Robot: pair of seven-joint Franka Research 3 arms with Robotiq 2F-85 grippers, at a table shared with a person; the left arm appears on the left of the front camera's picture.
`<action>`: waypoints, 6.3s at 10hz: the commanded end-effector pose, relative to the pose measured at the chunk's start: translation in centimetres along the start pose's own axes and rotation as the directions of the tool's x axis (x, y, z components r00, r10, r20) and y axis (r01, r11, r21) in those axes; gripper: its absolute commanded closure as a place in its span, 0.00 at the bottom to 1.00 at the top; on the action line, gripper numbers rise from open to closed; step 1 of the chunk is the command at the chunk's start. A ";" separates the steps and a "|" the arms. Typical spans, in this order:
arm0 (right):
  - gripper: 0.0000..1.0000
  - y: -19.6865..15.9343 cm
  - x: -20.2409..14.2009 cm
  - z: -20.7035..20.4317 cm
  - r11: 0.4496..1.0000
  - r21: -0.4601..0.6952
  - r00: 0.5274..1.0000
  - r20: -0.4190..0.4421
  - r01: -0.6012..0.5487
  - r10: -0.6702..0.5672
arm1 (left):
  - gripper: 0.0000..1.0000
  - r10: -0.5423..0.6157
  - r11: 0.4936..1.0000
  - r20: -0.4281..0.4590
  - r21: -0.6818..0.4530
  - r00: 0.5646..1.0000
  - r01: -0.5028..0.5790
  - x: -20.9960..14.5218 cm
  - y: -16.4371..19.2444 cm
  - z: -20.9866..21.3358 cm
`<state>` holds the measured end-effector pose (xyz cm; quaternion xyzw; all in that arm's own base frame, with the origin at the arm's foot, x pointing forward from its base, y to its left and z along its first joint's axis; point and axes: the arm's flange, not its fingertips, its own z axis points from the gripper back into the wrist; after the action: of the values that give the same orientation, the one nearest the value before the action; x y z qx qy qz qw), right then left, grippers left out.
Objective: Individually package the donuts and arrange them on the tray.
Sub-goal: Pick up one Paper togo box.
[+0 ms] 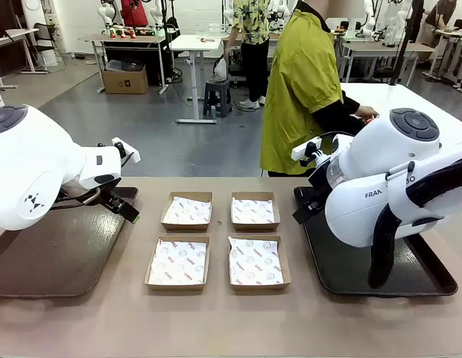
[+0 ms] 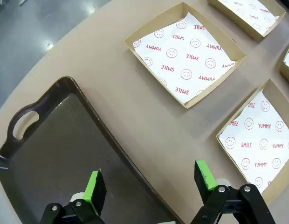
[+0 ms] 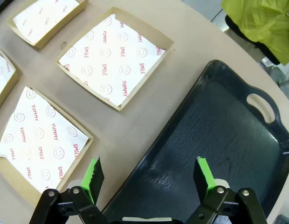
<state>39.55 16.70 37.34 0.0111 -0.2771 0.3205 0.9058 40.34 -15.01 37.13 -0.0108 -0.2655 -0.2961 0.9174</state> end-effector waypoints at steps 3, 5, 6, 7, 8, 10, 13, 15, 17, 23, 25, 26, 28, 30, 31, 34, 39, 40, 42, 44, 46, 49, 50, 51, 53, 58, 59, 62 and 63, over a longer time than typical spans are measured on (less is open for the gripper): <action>0.00 0.0 0.0 0.0 1.000 0.000 1.000 0.000 0.000 0.000 | 0.00 0.000 1.000 0.000 0.000 1.000 0.000 0.0 0.0 0.0; 0.00 0.0 0.0 0.0 1.000 0.000 1.000 0.000 0.000 0.000 | 0.00 0.000 1.000 0.000 0.000 1.000 0.000 0.0 0.0 0.0; 0.00 0.0 0.0 0.0 1.000 0.000 1.000 0.000 0.000 0.000 | 0.00 0.000 1.000 0.000 0.000 1.000 0.000 0.0 0.0 0.0; 0.00 0.0 0.0 0.0 1.000 0.000 1.000 0.000 0.000 0.000 | 0.00 0.000 1.000 0.000 0.000 1.000 0.000 0.0 0.0 0.0; 0.00 0.0 0.0 0.0 1.000 0.000 1.000 0.000 0.000 0.000 | 0.00 0.000 1.000 0.000 0.000 1.000 0.000 0.0 0.0 0.0; 0.00 2.3 -2.8 5.2 0.999 -0.022 0.997 -0.064 -0.046 0.045 | 0.00 -0.095 0.995 0.035 -0.020 0.995 0.095 -4.4 -1.2 6.4; 0.00 5.0 -8.3 13.4 0.996 -0.024 0.981 -0.178 -0.082 0.076 | 0.00 -0.168 0.985 -0.070 -0.063 0.983 0.163 -10.7 -1.8 13.9; 0.00 6.6 -12.0 16.7 0.994 -0.026 0.965 -0.242 -0.109 0.099 | 0.00 -0.203 0.973 -0.112 -0.134 0.973 0.188 -14.2 -2.8 16.3; 0.00 3.6 -1.2 15.5 0.995 -0.012 0.969 -0.229 -0.103 0.097 | 0.00 -0.176 0.982 -0.118 -0.087 0.977 0.166 -1.4 0.4 15.8; 0.00 2.8 -2.7 16.4 0.955 0.281 0.994 -0.080 0.093 -0.073 | 0.00 0.091 0.916 -0.015 -0.392 0.996 -0.090 -1.7 2.8 16.0; 0.00 -1.5 -5.9 16.1 0.685 0.636 0.881 0.018 0.355 -0.473 | 0.00 0.557 0.305 -0.146 -0.880 0.818 -0.365 -4.5 6.7 15.3; 0.00 -3.2 -7.7 15.4 0.516 0.758 0.788 0.005 0.399 -0.616 | 0.00 0.628 0.100 -0.237 -0.920 0.742 -0.378 -5.8 8.0 14.7; 0.00 -7.5 -12.0 14.1 0.159 0.899 0.564 -0.112 0.409 -0.818 | 0.00 0.698 -0.203 -0.390 -0.912 0.601 -0.356 -9.2 10.6 13.0; 0.00 -10.9 -16.7 13.2 -0.098 0.926 0.433 -0.261 0.363 -0.863 | 0.00 0.729 -0.332 -0.473 -0.876 0.495 -0.349 -13.3 13.0 11.8; 0.00 -11.7 -18.3 13.3 -0.145 0.924 0.431 -0.298 0.353 -0.852 | 0.00 0.735 -0.366 -0.498 -0.863 0.460 -0.349 -14.9 13.9 11.7; 0.00 -13.1 -21.9 15.2 -0.173 0.898 0.448 -0.360 0.405 -0.818 | 0.00 0.780 -0.359 -0.507 -0.843 0.368 -0.401 -19.0 16.6 12.7; 0.00 -12.1 -19.6 17.2 -0.051 0.873 0.569 -0.359 0.485 -0.740 | 0.00 0.787 -0.141 -0.463 -0.778 0.407 -0.612 -20.4 18.2 14.7; 0.00 -11.6 -18.9 17.0 -0.034 0.859 0.590 -0.379 0.511 -0.713 | 0.00 0.775 -0.105 -0.469 -0.757 0.424 -0.645 -20.2 18.1 14.9; 0.00 -11.1 -18.2 16.7 -0.019 0.848 0.606 -0.394 0.530 -0.692 | 0.00 0.766 -0.066 -0.469 -0.737 0.439 -0.672 -20.1 18.7 14.9; 0.00 -10.8 -17.4 16.9 0.028 0.829 0.625 -0.398 0.558 -0.672 | 0.00 0.768 -0.078 -0.456 -0.763 0.449 -0.642 -19.9 18.3 14.4; 0.00 -14.0 -16.8 16.7 0.002 0.854 0.631 -0.383 0.521 -0.674 | 0.00 0.768 -0.078 -0.456 -0.763 0.449 -0.642 -19.9 18.3 14.4; 0.00 -14.0 -16.8 16.7 0.002 0.854 0.631 -0.383 0.521 -0.674 | 0.00 0.768 -0.078 -0.456 -0.763 0.449 -0.642 -19.9 18.3 14.4; 0.00 -14.0 -16.8 16.7 0.002 0.854 0.631 -0.383 0.521 -0.674 | 0.00 0.768 -0.078 -0.456 -0.763 0.449 -0.642 -19.9 18.3 14.4; 0.00 -14.0 -16.8 16.7 0.002 0.854 0.631 -0.383 0.521 -0.674 | 0.00 0.768 -0.078 -0.456 -0.763 0.449 -0.642 -19.9 18.3 14.4; 0.00 -14.0 -16.8 16.7 0.002 0.854 0.631 -0.383 0.521 -0.674 | 0.00 0.768 -0.078 -0.456 -0.763 0.449 -0.642 -19.9 18.3 14.4; 0.00 -14.0 -16.8 16.7 0.002 0.854 0.631 -0.383 0.521 -0.674 | 0.00 0.768 -0.078 -0.456 -0.763 0.449 -0.642 -19.9 18.3 14.4; 0.00 -14.0 -16.8 16.7 0.002 0.854 0.631 -0.383 0.521 -0.674 | 0.00 0.768 -0.078 -0.456 -0.763 0.449 -0.642 -19.9 18.3 14.4; 0.00 -14.0 -16.8 16.7 0.002 0.854 0.631 -0.383 0.521 -0.674 | 0.00 0.768 -0.078 -0.456 -0.763 0.449 -0.642 -19.9 18.3 14.4; 0.00 -14.0 -16.8 16.7 0.002 0.854 0.631 -0.383 0.521 -0.674 | 0.00 0.768 -0.078 -0.456 -0.763 0.449 -0.642 -19.9 18.3 14.4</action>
<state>28.59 -7.38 45.20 0.6514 -0.0678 -0.0035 0.7557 29.83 13.49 42.14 -0.6314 -0.0739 0.1407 0.7590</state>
